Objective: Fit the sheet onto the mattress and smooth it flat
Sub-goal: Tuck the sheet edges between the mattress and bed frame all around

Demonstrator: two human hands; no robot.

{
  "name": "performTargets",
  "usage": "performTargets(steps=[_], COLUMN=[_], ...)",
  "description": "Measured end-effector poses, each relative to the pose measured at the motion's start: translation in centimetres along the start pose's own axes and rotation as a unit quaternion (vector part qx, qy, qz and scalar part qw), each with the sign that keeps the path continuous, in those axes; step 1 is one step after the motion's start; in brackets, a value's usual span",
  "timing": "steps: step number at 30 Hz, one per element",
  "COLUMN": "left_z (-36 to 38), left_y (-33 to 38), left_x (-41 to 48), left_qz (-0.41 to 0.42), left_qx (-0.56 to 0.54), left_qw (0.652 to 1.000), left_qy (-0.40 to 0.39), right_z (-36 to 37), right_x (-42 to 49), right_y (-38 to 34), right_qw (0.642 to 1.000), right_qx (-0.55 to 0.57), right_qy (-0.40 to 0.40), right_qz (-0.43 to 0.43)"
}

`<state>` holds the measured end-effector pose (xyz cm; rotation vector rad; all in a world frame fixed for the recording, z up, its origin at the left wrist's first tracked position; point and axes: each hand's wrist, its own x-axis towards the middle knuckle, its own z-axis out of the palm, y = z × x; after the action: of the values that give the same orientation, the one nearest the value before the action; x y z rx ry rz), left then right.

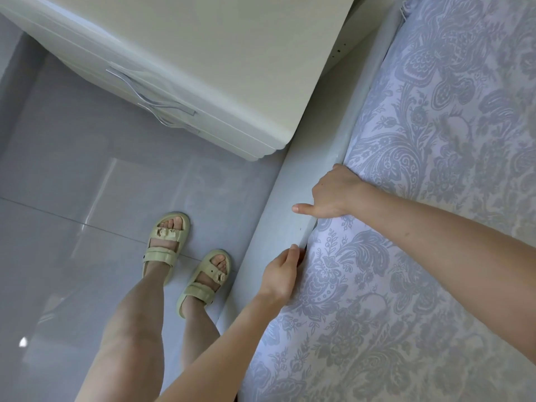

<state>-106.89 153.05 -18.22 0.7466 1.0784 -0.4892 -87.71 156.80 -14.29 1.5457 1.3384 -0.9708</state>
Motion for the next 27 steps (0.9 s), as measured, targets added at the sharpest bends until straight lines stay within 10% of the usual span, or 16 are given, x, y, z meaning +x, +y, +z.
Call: performTargets(steps=[8, 18, 27], left_z=[1.1, 0.3, -3.2], left_y=[-0.5, 1.2, 1.2], left_x=[1.1, 0.5, -2.4], left_qz=[-0.056, -0.043, 0.063], left_qx=[-0.004, 0.017, 0.022], left_qw=[0.998, 0.996, 0.994], left_qy=[-0.029, -0.075, 0.090], right_z=[2.3, 2.7, 2.3], right_x=[-2.9, -1.4, -1.5], right_y=[-0.7, -2.8, -2.9], right_qw=[0.973, 0.995, 0.998], right_qx=[-0.093, -0.080, -0.004], right_qy=[0.199, 0.056, 0.054], right_qz=[-0.066, -0.036, -0.005])
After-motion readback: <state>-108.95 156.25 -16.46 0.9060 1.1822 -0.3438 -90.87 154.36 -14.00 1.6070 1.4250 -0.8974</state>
